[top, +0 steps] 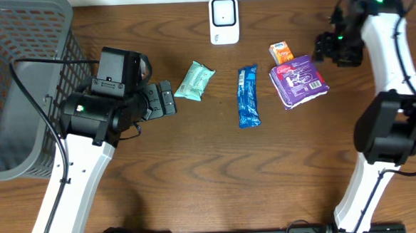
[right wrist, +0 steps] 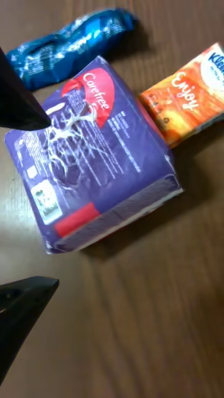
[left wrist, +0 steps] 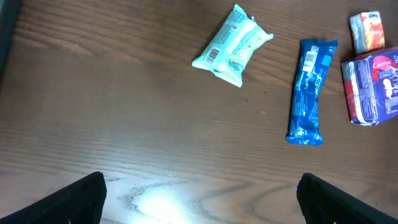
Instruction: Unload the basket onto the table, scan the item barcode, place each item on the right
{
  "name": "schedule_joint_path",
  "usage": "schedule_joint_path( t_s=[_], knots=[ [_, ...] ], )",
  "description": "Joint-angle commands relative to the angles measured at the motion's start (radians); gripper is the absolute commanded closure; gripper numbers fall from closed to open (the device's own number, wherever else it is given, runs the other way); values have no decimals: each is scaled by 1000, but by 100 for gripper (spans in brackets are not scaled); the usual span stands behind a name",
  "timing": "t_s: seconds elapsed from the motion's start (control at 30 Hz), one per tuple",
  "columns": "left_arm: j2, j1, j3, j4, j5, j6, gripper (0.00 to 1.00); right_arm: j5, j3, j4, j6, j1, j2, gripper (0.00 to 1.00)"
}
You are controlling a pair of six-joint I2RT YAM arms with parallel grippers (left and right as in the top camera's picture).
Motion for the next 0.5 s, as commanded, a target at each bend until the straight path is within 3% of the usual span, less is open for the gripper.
schedule_joint_path(
  t_s=[0.0,0.27,0.47],
  knots=[
    [6,5,3,-3,-13,17,2,-253,-85,75,-82,-40,-12,38],
    [6,5,3,-3,-13,17,2,-370,-317,298,-77,-35,-12,45],
    [6,5,3,-3,-13,17,2,-513,-397,257,-82,6,-12,45]
  ],
)
